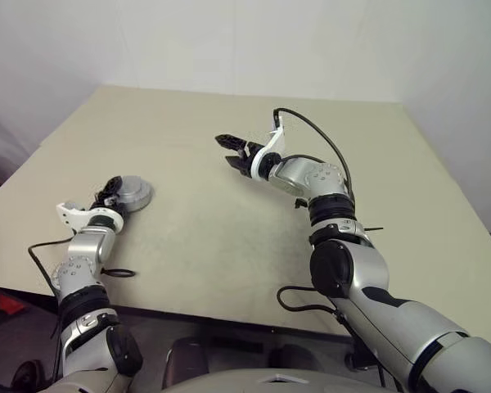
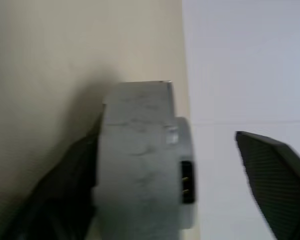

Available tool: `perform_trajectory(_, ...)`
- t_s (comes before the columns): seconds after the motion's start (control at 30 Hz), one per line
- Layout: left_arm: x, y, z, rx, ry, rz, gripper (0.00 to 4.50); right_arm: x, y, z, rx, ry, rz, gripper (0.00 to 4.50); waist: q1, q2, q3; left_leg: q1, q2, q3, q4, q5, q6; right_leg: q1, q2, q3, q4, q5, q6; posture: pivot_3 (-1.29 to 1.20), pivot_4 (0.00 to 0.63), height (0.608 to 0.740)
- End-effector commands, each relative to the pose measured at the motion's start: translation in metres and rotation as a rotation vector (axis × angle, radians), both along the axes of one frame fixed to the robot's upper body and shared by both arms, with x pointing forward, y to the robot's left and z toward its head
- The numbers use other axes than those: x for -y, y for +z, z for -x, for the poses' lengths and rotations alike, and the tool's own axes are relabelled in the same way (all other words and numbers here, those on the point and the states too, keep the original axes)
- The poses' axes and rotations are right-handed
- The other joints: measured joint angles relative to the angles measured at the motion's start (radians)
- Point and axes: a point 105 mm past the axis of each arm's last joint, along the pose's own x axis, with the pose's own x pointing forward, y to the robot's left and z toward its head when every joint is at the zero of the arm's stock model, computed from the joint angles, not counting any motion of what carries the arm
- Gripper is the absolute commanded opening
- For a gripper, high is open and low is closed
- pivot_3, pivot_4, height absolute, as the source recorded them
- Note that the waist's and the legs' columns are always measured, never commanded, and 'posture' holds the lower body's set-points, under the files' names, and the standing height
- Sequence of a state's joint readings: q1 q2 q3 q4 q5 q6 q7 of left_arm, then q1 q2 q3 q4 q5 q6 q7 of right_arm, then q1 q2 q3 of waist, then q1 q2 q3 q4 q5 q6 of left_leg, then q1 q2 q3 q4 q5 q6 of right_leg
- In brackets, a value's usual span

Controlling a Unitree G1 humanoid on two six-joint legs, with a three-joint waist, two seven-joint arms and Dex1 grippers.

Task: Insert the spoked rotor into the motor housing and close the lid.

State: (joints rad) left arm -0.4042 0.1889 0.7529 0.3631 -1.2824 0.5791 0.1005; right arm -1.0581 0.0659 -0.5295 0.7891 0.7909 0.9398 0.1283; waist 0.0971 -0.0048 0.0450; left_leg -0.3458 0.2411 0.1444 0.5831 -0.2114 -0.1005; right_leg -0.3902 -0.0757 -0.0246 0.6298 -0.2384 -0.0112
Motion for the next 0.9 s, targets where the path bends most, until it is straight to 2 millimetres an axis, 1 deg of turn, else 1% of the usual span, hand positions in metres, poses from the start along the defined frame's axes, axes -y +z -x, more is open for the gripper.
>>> perform_trajectory(0.03,0.007,0.0,0.015,-0.023,-0.06,0.003,4.45,-0.001,0.008,-0.001,0.021,0.011,0.002,3.71,-0.003,0.0,0.0,0.0,0.0,0.0,0.0,0.0,0.0,0.0,0.0,0.001,0.0,0.0,0.0,0.0,0.0,0.74)
perform_trajectory(0.1,0.014,-0.004,0.024,-0.049,-0.1,0.003,4.45,-0.002,0.006,0.0,0.017,0.015,0.01,3.71,-0.002,0.0,0.0,0.0,0.0,0.0,0.0,0.0,0.0,0.0,0.0,0.0,0.0,0.0,0.0,0.0,0.0,0.74)
perform_trajectory(0.17,0.024,-0.01,0.04,-0.087,-0.159,-0.004,4.45,-0.001,0.004,0.0,0.01,0.018,0.019,3.71,-0.002,0.0,-0.001,-0.001,0.0,0.0,0.0,0.0,0.0,0.0,0.0,0.0,-0.001,0.0,-0.001,0.0,0.0,0.74)
perform_trajectory(0.2,0.029,-0.012,0.049,-0.097,-0.192,-0.009,4.45,0.0,0.003,-0.001,0.007,0.018,0.025,3.71,-0.001,0.0,-0.001,-0.001,0.0,0.0,0.0,0.0,0.0,0.0,0.0,0.0,-0.002,0.0,-0.001,0.0,0.0,0.74)
perform_trajectory(0.3,0.043,-0.015,0.07,-0.119,-0.279,-0.013,4.45,0.001,0.002,-0.002,0.001,0.022,0.036,3.71,0.0,0.0,-0.001,-0.002,-0.001,0.0,0.0,0.0,0.0,0.0,0.0,0.0,-0.004,0.0,-0.001,0.0,0.0,0.74)
perform_trajectory(0.37,0.052,-0.015,0.077,-0.124,-0.325,-0.008,4.45,0.002,0.001,-0.002,-0.003,0.026,0.044,3.71,-0.001,0.0,-0.002,-0.002,-0.001,0.0,0.0,0.0,0.0,0.001,0.0,0.0,-0.005,0.0,-0.001,0.0,0.0,0.74)
perform_trajectory(0.47,0.078,-0.011,0.083,-0.12,-0.449,-0.012,4.45,0.006,-0.001,-0.002,-0.004,0.028,0.067,3.71,0.003,0.001,-0.002,-0.001,-0.001,0.0,0.0,0.0,0.0,0.001,0.0,-0.001,-0.004,0.0,0.0,0.0,0.0,0.74)
perform_trajectory(0.5,0.086,-0.01,0.083,-0.12,-0.493,-0.036,4.45,0.008,-0.001,-0.003,0.004,0.029,0.078,3.71,0.005,0.001,-0.002,0.0,-0.001,0.0,0.0,0.0,0.0,0.002,0.0,-0.001,-0.004,0.0,0.0,0.0,0.0,0.74)
perform_trajectory(0.57,0.1,-0.003,0.08,-0.104,-0.579,-0.149,4.45,0.013,-0.003,-0.004,0.061,0.032,0.133,3.71,0.011,0.001,-0.002,0.002,-0.001,0.0,0.0,0.0,-0.001,0.004,0.0,-0.001,-0.004,0.0,0.0,0.0,0.0,0.74)
perform_trajectory(0.67,0.113,0.009,0.068,-0.054,-0.65,-0.322,4.45,0.02,-0.002,0.0,0.22,0.081,0.219,3.71,0.014,0.001,-0.002,0.002,-0.001,0.0,0.001,0.003,-0.001,0.005,-0.001,-0.001,-0.005,0.002,0.002,0.0,0.0,0.74)
perform_trajectory(0.73,0.121,0.021,0.057,0.006,-0.686,-0.41,4.45,0.022,0.005,0.016,0.415,0.189,0.243,3.71,0.024,0.0,-0.002,0.002,-0.001,0.0,0.001,0.006,0.001,0.006,-0.001,-0.002,-0.005,0.003,0.003,0.0,0.0,0.74)
perform_trajectory(0.77,0.126,0.027,0.053,0.035,-0.706,-0.439,4.45,0.025,0.012,0.03,0.523,0.276,0.21,3.71,0.028,0.0,-0.003,0.002,0.0,0.0,0.001,0.007,0.001,0.006,-0.002,-0.002,-0.005,0.004,0.003,0.0,0.0,0.74)
perform_trajectory(0.8,0.131,0.032,0.05,0.063,-0.729,-0.462,4.45,0.029,0.012,0.043,0.598,0.352,0.209,3.71,0.029,0.0,-0.003,0.002,0.0,0.0,0.001,0.007,0.002,0.006,-0.002,-0.002,-0.006,0.004,0.003,0.0,0.0,0.74)
perform_trajectory(0.87,0.138,0.037,0.048,0.099,-0.77,-0.503,4.45,0.038,0.006,0.059,0.707,0.442,0.254,3.71,0.031,0.0,-0.003,0.001,0.0,0.0,0.002,0.008,0.003,0.006,-0.001,-0.002,-0.006,0.005,0.002,0.0,0.0,0.74)
perform_trajectory(0.9,0.141,0.037,0.048,0.11,-0.803,-0.556,4.45,0.047,-0.001,0.068,0.776,0.504,0.301,3.71,0.031,0.0,-0.003,0.001,0.0,0.0,0.002,0.008,0.003,0.006,-0.001,-0.002,-0.006,0.005,0.002,0.0,0.0,0.74)
